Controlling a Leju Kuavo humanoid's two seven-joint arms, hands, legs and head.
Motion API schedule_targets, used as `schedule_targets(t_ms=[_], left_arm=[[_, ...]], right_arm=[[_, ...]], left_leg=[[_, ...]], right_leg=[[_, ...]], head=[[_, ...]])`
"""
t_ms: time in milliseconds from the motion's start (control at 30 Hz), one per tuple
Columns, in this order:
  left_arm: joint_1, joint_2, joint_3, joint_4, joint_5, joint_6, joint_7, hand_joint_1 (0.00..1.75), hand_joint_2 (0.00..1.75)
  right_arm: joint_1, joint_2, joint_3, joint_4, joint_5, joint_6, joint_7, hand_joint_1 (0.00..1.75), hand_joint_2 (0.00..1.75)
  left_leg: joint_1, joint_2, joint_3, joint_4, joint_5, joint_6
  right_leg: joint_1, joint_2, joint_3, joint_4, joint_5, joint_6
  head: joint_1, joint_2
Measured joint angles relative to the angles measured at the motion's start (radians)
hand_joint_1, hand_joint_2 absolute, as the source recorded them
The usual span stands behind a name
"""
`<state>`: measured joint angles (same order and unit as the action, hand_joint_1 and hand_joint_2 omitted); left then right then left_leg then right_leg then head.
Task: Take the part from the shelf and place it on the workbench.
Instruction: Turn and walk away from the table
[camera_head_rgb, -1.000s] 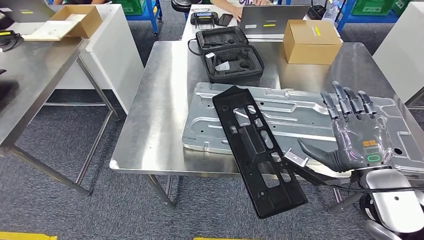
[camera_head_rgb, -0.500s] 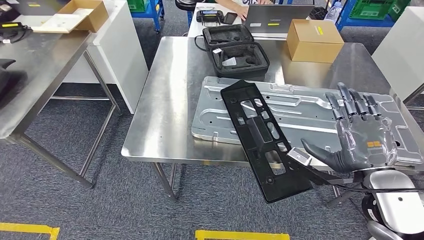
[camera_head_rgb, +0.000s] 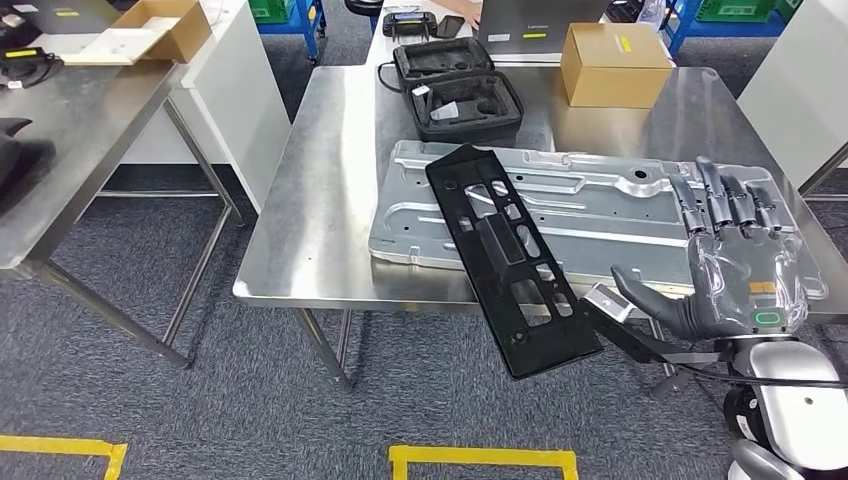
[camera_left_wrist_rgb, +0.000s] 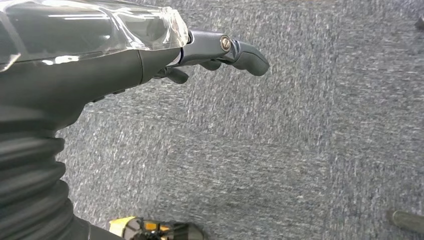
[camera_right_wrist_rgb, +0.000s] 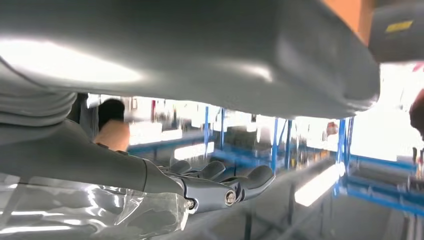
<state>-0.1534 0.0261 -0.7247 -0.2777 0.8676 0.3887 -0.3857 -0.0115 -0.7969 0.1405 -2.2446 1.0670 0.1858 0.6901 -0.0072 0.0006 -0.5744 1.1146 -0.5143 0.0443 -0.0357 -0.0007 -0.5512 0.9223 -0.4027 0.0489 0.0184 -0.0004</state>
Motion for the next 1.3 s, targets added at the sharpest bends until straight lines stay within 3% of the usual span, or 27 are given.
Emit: schedule_targets(t_ms=[67, 100, 200, 233, 300, 367, 400, 433, 467, 567, 600, 633, 733, 800, 867, 900, 933, 967, 1067, 1100, 1133, 1233, 1300], left_arm=[[-0.003, 0.001, 0.0, 0.0, 0.003, 0.0, -0.003, 0.0, 1.75], [-0.004, 0.001, 0.0, 0.0, 0.004, 0.0, -0.004, 0.0, 1.75], [-0.002, 0.001, 0.0, 0.0, 0.007, 0.0, -0.005, 0.0, 1.75], [-0.001, 0.001, 0.0, 0.0, 0.008, 0.0, -0.005, 0.0, 1.75], [0.0, 0.0, 0.0, 0.0, 0.008, 0.001, -0.005, 0.0, 1.75], [0.001, 0.0, 0.0, 0.0, 0.009, 0.002, -0.004, 0.0, 1.75], [0.002, -0.001, 0.0, 0.0, 0.01, 0.002, -0.004, 0.0, 1.75], [0.003, -0.002, 0.0, 0.0, 0.01, 0.002, -0.004, 0.0, 1.75], [0.003, -0.002, 0.0, 0.0, 0.011, 0.002, -0.003, 0.0, 1.75], [0.003, -0.003, 0.0, 0.0, 0.012, 0.003, -0.003, 0.0, 1.75], [0.002, -0.003, 0.0, 0.0, 0.012, 0.005, -0.003, 0.0, 1.75], [0.001, -0.003, 0.0, 0.0, 0.012, 0.007, -0.002, 0.0, 1.75], [0.003, -0.003, 0.0, 0.0, 0.015, 0.013, 0.002, 0.0, 1.75], [0.004, -0.004, 0.0, 0.0, 0.015, 0.015, 0.003, 0.0, 1.75], [0.003, -0.004, -0.001, 0.0, 0.015, 0.017, 0.003, 0.0, 1.75], [0.003, -0.004, -0.001, 0.0, 0.015, 0.017, 0.004, 0.0, 1.75], [0.004, -0.004, -0.001, 0.0, 0.015, 0.017, 0.004, 0.0, 1.75], [0.004, -0.005, -0.001, 0.0, 0.015, 0.017, 0.005, 0.0, 1.75], [0.001, -0.004, -0.001, 0.0, 0.019, 0.017, 0.004, 0.0, 1.75], [0.0, -0.004, -0.001, 0.0, 0.02, 0.017, 0.004, 0.0, 1.75], [-0.001, -0.004, -0.001, 0.0, 0.02, 0.017, 0.004, 0.0, 1.75], [0.001, -0.004, -0.001, 0.0, 0.026, 0.018, 0.003, 0.0, 1.75], [0.0, -0.005, -0.001, 0.0, 0.03, 0.018, 0.001, 0.0, 1.75]], right_arm=[[-0.002, 0.024, -0.027, 0.0, -0.09, 0.013, 0.0, 0.0, 0.0], [-0.003, 0.038, -0.042, 0.0, -0.135, 0.013, 0.0, 0.0, 0.0], [-0.001, 0.073, -0.089, 0.002, -0.253, -0.046, 0.0, 0.0, 0.0], [0.002, 0.082, -0.106, 0.003, -0.287, -0.082, 0.0, 0.0, 0.0], [0.012, 0.099, -0.142, 0.006, -0.361, -0.159, 0.0, 0.0, 0.0], [0.026, 0.116, -0.172, 0.01, -0.44, -0.229, 0.0, 0.0, 0.0], [0.032, 0.123, -0.185, 0.013, -0.472, -0.258, 0.0, 0.0, 0.0], [0.038, 0.13, -0.198, 0.016, -0.496, -0.283, 0.0, 0.0, 0.0], [0.044, 0.136, -0.211, 0.019, -0.513, -0.303, 0.0, 0.0, 0.0], [0.058, 0.152, -0.249, 0.025, -0.564, -0.351, 0.0, 0.0, 0.0], [0.064, 0.155, -0.263, 0.027, -0.595, -0.375, 0.0, 0.0, 0.0], [0.072, 0.158, -0.275, 0.029, -0.633, -0.406, 0.0, 0.0, 0.0], [0.103, 0.163, -0.315, 0.038, -0.75, -0.515, 0.0, 0.0, 0.0], [0.119, 0.164, -0.336, 0.041, -0.775, -0.565, 0.0, 0.0, 0.0], [0.137, 0.164, -0.356, 0.042, -0.773, -0.594, 0.0, 0.0, 0.0], [0.146, 0.164, -0.366, 0.042, -0.77, -0.6, 0.0, 0.0, 0.0], [0.152, 0.164, -0.374, 0.042, -0.766, -0.602, 0.0, 0.0, 0.0], [0.157, 0.165, -0.383, 0.043, -0.76, -0.602, 0.0, 0.0, 0.0], [0.161, 0.167, -0.406, 0.042, -0.742, -0.596, -0.001, 0.0, 0.0], [0.161, 0.167, -0.413, 0.042, -0.74, -0.594, -0.001, 0.0, 0.0], [0.161, 0.168, -0.417, 0.042, -0.74, -0.593, -0.001, 0.0, 0.0], [0.163, 0.171, -0.426, 0.042, -0.743, -0.59, -0.001, 0.0, 0.0], [0.163, 0.171, -0.429, 0.043, -0.746, -0.588, -0.001, 0.0, 0.0]], left_leg=[[-0.007, 0.0, 0.089, -0.155, 0.043, 0.014], [-0.011, 0.0, 0.109, -0.194, 0.053, 0.02], [-0.016, 0.002, 0.104, -0.209, 0.071, 0.032], [-0.015, 0.002, 0.099, -0.213, 0.08, 0.038], [-0.012, 0.004, 0.086, -0.219, 0.099, 0.051], [-0.017, 0.005, 0.067, -0.218, 0.113, 0.059], [-0.019, 0.005, 0.058, -0.218, 0.119, 0.06], [-0.022, 0.005, 0.049, -0.217, 0.126, 0.061], [-0.023, 0.005, 0.042, -0.216, 0.131, 0.06], [-0.027, 0.005, 0.029, -0.205, 0.141, 0.053], [-0.029, 0.005, 0.026, -0.2, 0.142, 0.05], [-0.031, 0.005, 0.024, -0.196, 0.144, 0.046], [-0.027, 0.003, 0.012, -0.18, 0.137, 0.03], [-0.02, 0.002, -0.022, -0.1, 0.073, 0.013], [-0.008, 0.002, -0.076, 0.05, -0.016, -0.002], [-0.003, 0.002, -0.093, 0.11, -0.043, -0.006], [0.002, 0.002, -0.092, 0.133, -0.051, -0.009], [0.004, 0.002, -0.069, 0.11, -0.04, -0.009], [0.003, 0.001, 0.077, -0.125, 0.038, 0.003], [-0.001, 0.0, 0.108, -0.181, 0.052, 0.008], [-0.005, 0.0, 0.121, -0.208, 0.057, 0.013], [-0.009, 0.001, 0.111, -0.219, 0.074, 0.026], [-0.005, 0.004, 0.101, -0.228, 0.093, 0.039]], right_leg=[[0.001, 0.0, -0.006, 0.0, 0.01, 0.008], [0.0, 0.0, -0.009, 0.0, 0.014, 0.013], [-0.003, -0.001, -0.014, -0.005, 0.027, 0.033], [-0.004, -0.001, -0.02, 0.003, 0.017, 0.036], [-0.004, 0.0, -0.057, 0.09, -0.053, 0.039], [-0.001, 0.0, -0.113, 0.241, -0.142, 0.04], [0.0, 0.0, -0.128, 0.295, -0.166, 0.041], [0.001, 0.0, -0.122, 0.309, -0.169, 0.04], [0.001, 0.0, -0.092, 0.277, -0.154, 0.039], [0.004, -0.001, 0.061, 0.047, -0.086, 0.033], [0.005, -0.001, 0.089, 0.002, -0.077, 0.028], [0.007, 0.0, 0.098, -0.014, -0.075, 0.022], [0.008, -0.001, 0.087, -0.013, -0.06, 0.002], [0.004, -0.002, 0.071, -0.014, -0.045, -0.01], [0.004, -0.001, 0.052, -0.014, -0.032, -0.013], [0.003, -0.001, 0.044, -0.013, -0.026, -0.012], [0.003, -0.001, 0.036, -0.013, -0.021, -0.01], [0.002, -0.001, 0.031, -0.013, -0.016, -0.008], [0.002, 0.001, 0.021, -0.013, -0.004, 0.002], [0.003, 0.001, 0.018, -0.012, 0.0, 0.007], [0.003, 0.001, 0.016, -0.012, 0.004, 0.012], [0.0, 0.001, 0.009, -0.013, 0.011, 0.032], [-0.002, 0.001, -0.018, 0.044, -0.038, 0.038]], head=[[0.0, 0.0], [0.001, 0.0], [0.001, 0.0], [0.001, 0.0], [0.002, 0.0], [0.003, 0.0], [0.003, 0.0], [0.003, 0.0], [0.003, 0.0], [0.002, 0.0], [0.002, 0.0], [0.001, 0.0], [0.0, 0.0], [0.0, 0.0], [-0.001, 0.0], [-0.001, 0.0], [-0.001, 0.0], [-0.001, 0.0], [-0.001, 0.0], [-0.001, 0.0], [0.0, 0.0], [0.0, 0.0], [0.002, 0.0]])
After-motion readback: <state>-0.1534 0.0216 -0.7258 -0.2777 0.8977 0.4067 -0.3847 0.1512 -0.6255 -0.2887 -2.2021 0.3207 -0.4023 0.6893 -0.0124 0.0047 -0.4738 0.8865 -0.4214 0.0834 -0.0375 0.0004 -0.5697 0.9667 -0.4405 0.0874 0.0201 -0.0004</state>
